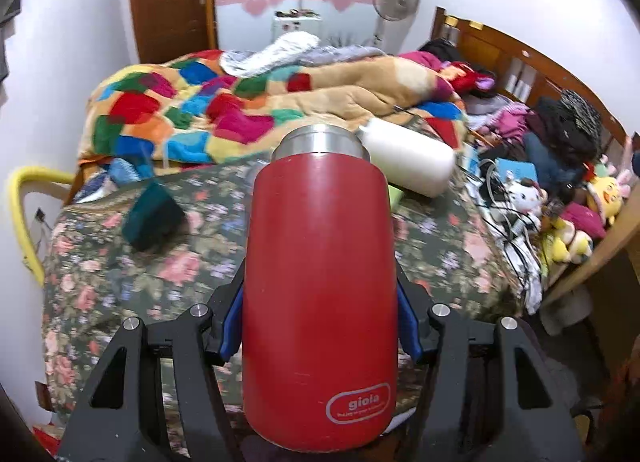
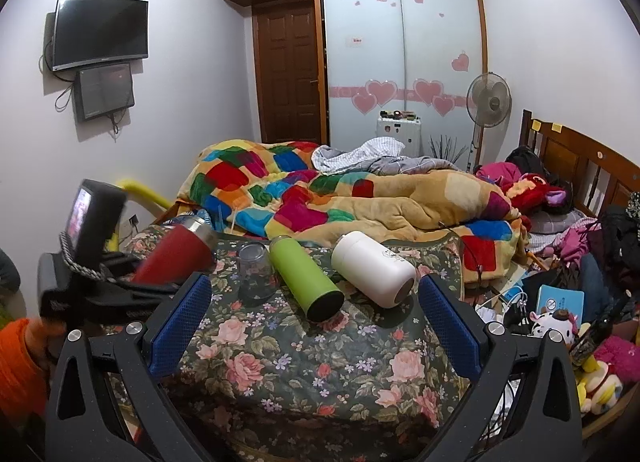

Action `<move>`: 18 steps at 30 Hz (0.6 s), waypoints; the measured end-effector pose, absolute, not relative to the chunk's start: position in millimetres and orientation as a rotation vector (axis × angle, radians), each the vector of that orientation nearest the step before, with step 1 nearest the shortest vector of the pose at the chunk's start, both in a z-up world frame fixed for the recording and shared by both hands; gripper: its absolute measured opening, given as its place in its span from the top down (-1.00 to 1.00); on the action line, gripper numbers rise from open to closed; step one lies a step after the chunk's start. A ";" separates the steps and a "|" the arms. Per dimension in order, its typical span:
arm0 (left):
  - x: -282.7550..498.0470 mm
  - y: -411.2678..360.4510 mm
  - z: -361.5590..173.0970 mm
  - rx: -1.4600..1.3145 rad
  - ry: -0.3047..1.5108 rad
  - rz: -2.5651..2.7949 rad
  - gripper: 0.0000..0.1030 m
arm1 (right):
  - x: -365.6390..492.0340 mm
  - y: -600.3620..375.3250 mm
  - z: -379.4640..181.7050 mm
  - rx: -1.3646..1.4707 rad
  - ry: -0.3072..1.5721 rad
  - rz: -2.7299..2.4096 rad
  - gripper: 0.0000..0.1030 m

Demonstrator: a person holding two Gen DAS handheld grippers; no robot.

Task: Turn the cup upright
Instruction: 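Lift the red cup with the left tool and rotate it base-down, then lower the upright red cup onto the bedspread and open the left tool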

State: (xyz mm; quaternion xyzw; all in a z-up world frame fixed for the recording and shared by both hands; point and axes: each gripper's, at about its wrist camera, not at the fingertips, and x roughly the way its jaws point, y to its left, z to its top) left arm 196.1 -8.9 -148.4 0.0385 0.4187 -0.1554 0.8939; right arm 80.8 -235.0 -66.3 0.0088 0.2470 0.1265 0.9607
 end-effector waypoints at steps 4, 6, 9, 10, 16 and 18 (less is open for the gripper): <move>200.5 -30.7 -170.4 0.076 0.913 -0.361 -0.19 | 77.3 -236.4 -66.7 0.014 0.498 0.250 -1.00; 203.6 -40.0 -183.3 0.081 0.935 -0.370 -0.19 | 76.6 -237.9 -67.8 0.015 0.504 0.248 -1.00; 212.3 -51.5 -207.8 0.093 0.983 -0.372 -0.19 | 76.9 -239.9 -71.8 0.011 0.514 0.238 -1.00; 217.3 -55.2 -218.5 0.099 1.005 -0.367 -0.19 | 77.2 -240.6 -73.4 0.009 0.518 0.234 -1.00; 235.5 -59.4 -259.5 0.078 1.085 -0.339 -0.19 | 84.0 -245.3 -88.4 0.011 0.572 0.222 -1.00; 238.9 -58.9 -266.6 0.069 1.096 -0.331 -0.19 | 88.0 -246.9 -94.6 0.013 0.593 0.219 -1.00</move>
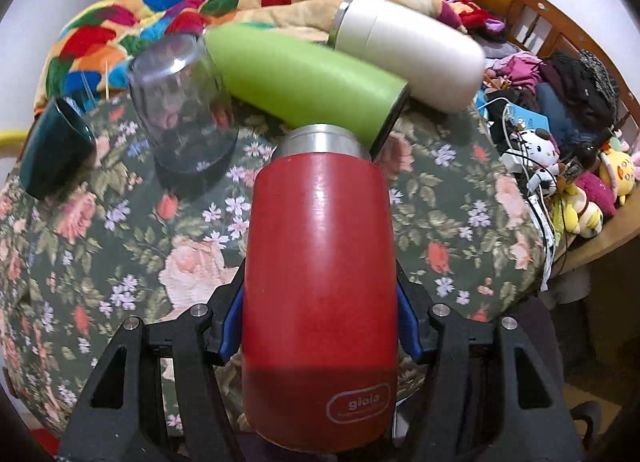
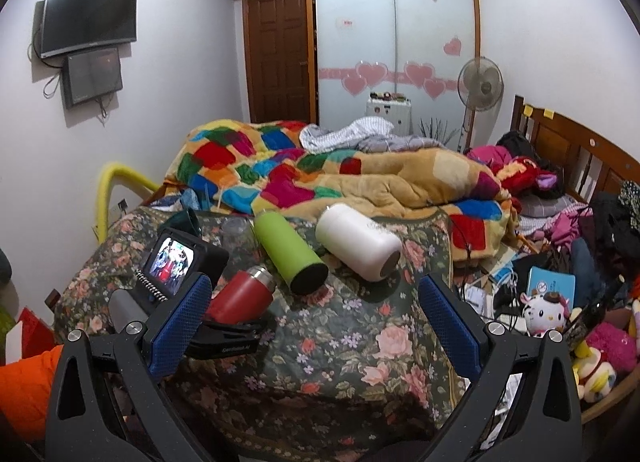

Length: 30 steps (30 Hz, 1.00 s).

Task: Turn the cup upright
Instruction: 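Lower the upright red cup onto the bedspread and open the left tool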

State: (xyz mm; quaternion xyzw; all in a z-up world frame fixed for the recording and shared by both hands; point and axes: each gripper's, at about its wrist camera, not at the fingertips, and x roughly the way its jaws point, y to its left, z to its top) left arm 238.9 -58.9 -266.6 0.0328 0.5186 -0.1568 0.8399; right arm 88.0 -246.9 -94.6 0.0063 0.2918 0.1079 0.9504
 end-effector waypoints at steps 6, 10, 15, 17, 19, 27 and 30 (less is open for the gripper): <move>242.0 -63.5 -277.6 0.075 1.107 -0.329 -0.19 | 96.3 -250.5 -104.7 0.015 0.633 0.209 -1.00; 242.7 -68.8 -280.9 0.092 1.108 -0.334 -0.19 | 101.9 -251.4 -110.5 0.021 0.660 0.208 -1.00; 241.9 -70.8 -278.0 0.086 1.115 -0.351 -0.20 | 107.2 -250.8 -113.2 0.040 0.685 0.223 -1.00; 239.7 -69.4 -272.8 0.075 1.120 -0.367 -0.24 | 109.8 -250.8 -112.7 0.045 0.689 0.222 -1.00; 233.9 -66.1 -262.1 0.074 1.097 -0.373 -0.25 | 111.4 -251.3 -111.3 0.052 0.689 0.219 -1.00; 198.4 -25.6 -207.5 0.052 0.954 -0.300 -0.30 | 128.7 -244.1 -113.7 0.093 0.719 0.247 -1.00; 186.0 -6.2 -189.9 0.052 0.889 -0.239 -0.37 | 142.7 -235.2 -126.0 0.107 0.768 0.272 -1.00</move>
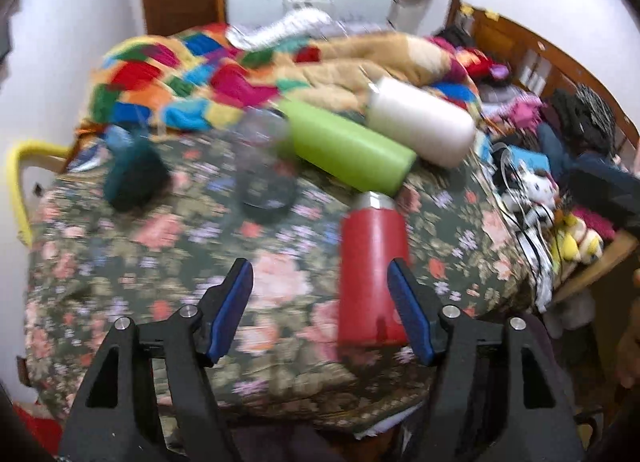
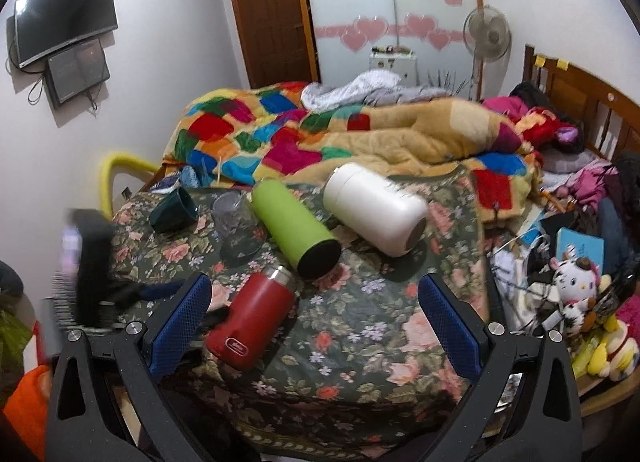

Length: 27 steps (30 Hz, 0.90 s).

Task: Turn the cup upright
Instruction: 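Lower the upright red cup onto the bedspread and open the left tool, then close the right tool around the upright red cup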

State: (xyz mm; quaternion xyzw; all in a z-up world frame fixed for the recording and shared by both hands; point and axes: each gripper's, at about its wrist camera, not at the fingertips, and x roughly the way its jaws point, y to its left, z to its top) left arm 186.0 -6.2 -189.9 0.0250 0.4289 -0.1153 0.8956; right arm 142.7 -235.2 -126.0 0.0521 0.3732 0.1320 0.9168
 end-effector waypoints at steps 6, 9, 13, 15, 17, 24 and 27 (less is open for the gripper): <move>162.7 32.9 -178.7 0.039 0.810 -0.115 -0.43 | 179.8 -201.0 -170.2 0.133 0.956 0.344 -0.87; 155.3 43.8 -183.9 0.035 0.805 -0.080 -0.43 | 196.2 -183.0 -192.3 0.144 1.055 0.374 -0.73; 147.1 50.2 -195.6 0.032 0.814 -0.061 -0.43 | 211.5 -167.2 -217.5 0.175 1.165 0.393 -0.59; 144.2 51.1 -200.4 0.017 0.822 -0.066 -0.43 | 217.9 -164.4 -225.8 0.204 1.206 0.397 -0.58; 142.7 52.7 -204.7 0.000 0.830 -0.071 -0.43 | 223.2 -161.1 -231.4 0.199 1.232 0.381 -0.52; 144.1 54.6 -213.6 -0.039 0.842 -0.062 -0.43 | 239.2 -147.2 -247.8 0.158 1.295 0.380 -0.38; 144.4 55.1 -214.5 -0.034 0.841 -0.055 -0.43 | 238.8 -139.9 -246.8 0.107 1.298 0.389 -0.32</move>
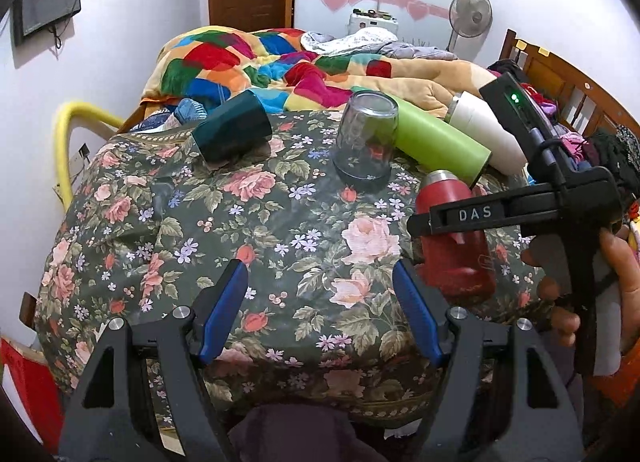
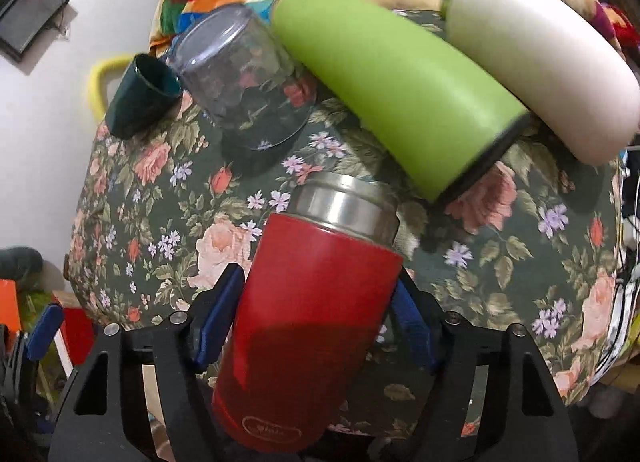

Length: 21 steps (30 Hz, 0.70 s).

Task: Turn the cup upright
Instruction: 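Close the right tool around the upright red cup, then lift the red cup with the right tool, set it down upright, release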

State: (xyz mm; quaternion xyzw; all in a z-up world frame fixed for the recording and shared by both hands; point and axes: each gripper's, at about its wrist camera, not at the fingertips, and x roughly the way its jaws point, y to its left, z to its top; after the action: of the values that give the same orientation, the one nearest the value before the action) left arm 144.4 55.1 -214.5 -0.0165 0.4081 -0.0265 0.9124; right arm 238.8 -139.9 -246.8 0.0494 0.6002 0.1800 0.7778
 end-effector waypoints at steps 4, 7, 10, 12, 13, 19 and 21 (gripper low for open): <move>147.0 55.7 -212.8 -0.033 0.837 -0.054 -0.43 | 232.2 -133.5 -235.1 0.053 1.257 0.415 -0.24; 149.2 54.8 -209.4 -0.031 0.832 -0.053 -0.43 | 225.8 -135.6 -220.2 0.048 1.204 0.433 -0.16; 150.3 52.7 -205.3 -0.027 0.821 -0.052 -0.43 | 216.3 -139.4 -198.7 0.031 1.137 0.444 -0.15; 152.0 51.4 -202.8 -0.027 0.814 -0.052 -0.43 | 213.0 -138.7 -187.8 0.005 1.100 0.446 -0.15; 153.0 50.3 -201.0 -0.027 0.809 -0.052 -0.43 | 212.4 -137.3 -183.6 -0.004 1.083 0.449 -0.15; 160.0 46.5 -193.3 -0.030 0.795 -0.057 -0.44 | 217.9 -137.2 -157.0 -0.016 0.988 0.432 -0.15; 162.5 44.5 -191.8 -0.028 0.794 -0.060 -0.43 | 219.6 -139.4 -147.2 -0.020 0.955 0.432 -0.15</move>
State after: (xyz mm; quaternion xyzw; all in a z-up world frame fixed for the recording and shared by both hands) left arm 162.5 44.5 -191.8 -0.0137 0.3864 -0.0293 0.9218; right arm 219.6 -139.4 -147.2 -0.0097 0.4560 0.2062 0.8657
